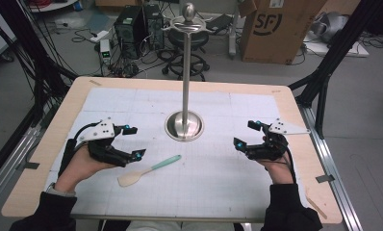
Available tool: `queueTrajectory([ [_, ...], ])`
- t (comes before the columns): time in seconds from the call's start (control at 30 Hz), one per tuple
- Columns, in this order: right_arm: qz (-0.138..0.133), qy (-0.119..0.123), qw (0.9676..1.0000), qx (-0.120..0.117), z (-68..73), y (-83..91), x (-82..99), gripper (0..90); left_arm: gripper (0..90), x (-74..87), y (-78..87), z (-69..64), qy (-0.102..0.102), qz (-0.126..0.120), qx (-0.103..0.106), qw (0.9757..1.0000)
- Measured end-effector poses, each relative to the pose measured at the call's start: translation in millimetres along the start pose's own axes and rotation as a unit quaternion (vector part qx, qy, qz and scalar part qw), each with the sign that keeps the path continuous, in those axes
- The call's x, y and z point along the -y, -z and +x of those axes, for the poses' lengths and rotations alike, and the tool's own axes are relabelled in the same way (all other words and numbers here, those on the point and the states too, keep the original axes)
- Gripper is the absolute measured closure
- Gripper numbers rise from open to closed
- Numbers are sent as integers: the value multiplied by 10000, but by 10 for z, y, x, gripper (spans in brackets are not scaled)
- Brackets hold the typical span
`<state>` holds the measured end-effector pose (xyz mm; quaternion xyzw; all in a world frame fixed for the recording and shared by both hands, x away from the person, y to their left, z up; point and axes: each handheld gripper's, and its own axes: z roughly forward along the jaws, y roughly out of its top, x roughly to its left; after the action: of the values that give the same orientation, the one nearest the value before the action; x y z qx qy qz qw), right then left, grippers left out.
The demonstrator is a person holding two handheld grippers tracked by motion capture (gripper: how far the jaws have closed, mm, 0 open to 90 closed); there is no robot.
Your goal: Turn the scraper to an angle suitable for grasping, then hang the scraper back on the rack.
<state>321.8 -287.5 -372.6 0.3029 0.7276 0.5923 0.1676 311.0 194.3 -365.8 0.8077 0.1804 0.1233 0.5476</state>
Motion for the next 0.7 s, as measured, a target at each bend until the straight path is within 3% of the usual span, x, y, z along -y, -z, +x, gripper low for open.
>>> queueTrajectory([
  [0.07,10,-2,10000,-6,3,0,-1,65,185,-37,-48,-7,-158,142,170,9996],
  [0.13,-16,31,10000,-8,-1,-1,-1,65,185,-63,-77,7,-164,219,294,9992],
  [0.33,-57,-3,10000,0,-5,16,-6,65,198,-121,-167,60,-174,622,411,9971],
  [0.47,-58,7,10000,-15,-9,21,-4,65,204,-151,-239,66,-301,979,369,9941],
  [0.57,-64,4,10000,-1,-9,33,-2,65,225,-173,-303,44,-382,1254,451,9903],
  [0.7,-76,9,10000,5,-9,44,-3,65,240,-169,-409,28,-536,1870,454,9799],
])
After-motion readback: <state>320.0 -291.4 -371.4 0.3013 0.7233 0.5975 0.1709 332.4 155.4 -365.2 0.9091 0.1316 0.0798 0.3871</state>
